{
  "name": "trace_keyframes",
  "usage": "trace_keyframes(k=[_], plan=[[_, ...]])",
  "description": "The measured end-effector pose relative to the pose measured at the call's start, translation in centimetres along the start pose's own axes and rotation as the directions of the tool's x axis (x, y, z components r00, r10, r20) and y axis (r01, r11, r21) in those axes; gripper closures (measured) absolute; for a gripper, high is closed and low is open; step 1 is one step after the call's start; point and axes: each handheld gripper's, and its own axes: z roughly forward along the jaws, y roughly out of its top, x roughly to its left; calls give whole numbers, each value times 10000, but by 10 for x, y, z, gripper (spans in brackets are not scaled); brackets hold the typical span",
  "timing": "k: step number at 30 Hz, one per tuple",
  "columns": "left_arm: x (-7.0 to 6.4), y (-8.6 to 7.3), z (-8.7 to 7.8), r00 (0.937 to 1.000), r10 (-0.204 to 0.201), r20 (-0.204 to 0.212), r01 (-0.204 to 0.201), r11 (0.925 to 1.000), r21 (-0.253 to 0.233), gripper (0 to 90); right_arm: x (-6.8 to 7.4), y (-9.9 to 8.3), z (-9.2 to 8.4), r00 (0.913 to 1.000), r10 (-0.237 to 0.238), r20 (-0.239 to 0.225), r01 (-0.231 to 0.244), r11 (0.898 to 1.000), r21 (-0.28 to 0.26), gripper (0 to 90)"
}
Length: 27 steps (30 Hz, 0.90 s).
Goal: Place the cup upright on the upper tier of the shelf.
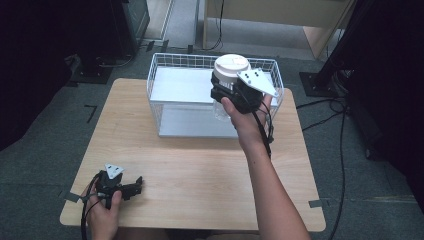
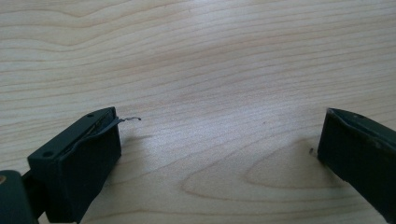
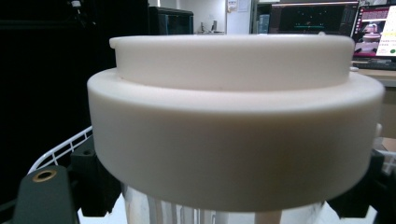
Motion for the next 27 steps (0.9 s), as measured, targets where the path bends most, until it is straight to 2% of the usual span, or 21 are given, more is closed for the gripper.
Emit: trace_keyframes(k=[5,13,23,27], plan=[[0,0,0,10000,-5,2,5,10000,7,0,5,9,18,9999,-130,-8,130,9999,-64,157],[0,0,0,10000,-27,8,27,10000,-8,0,5,14,50,9993,257,269,-254,9996,-115,158],[0,0,0,10000,-53,7,53,10000,-24,0,5,7,87,9977,301,602,-306,9995,66,158],[0,0,0,10000,-50,3,50,10000,-26,0,7,6,97,9971,288,700,-282,9996,-86,158]])
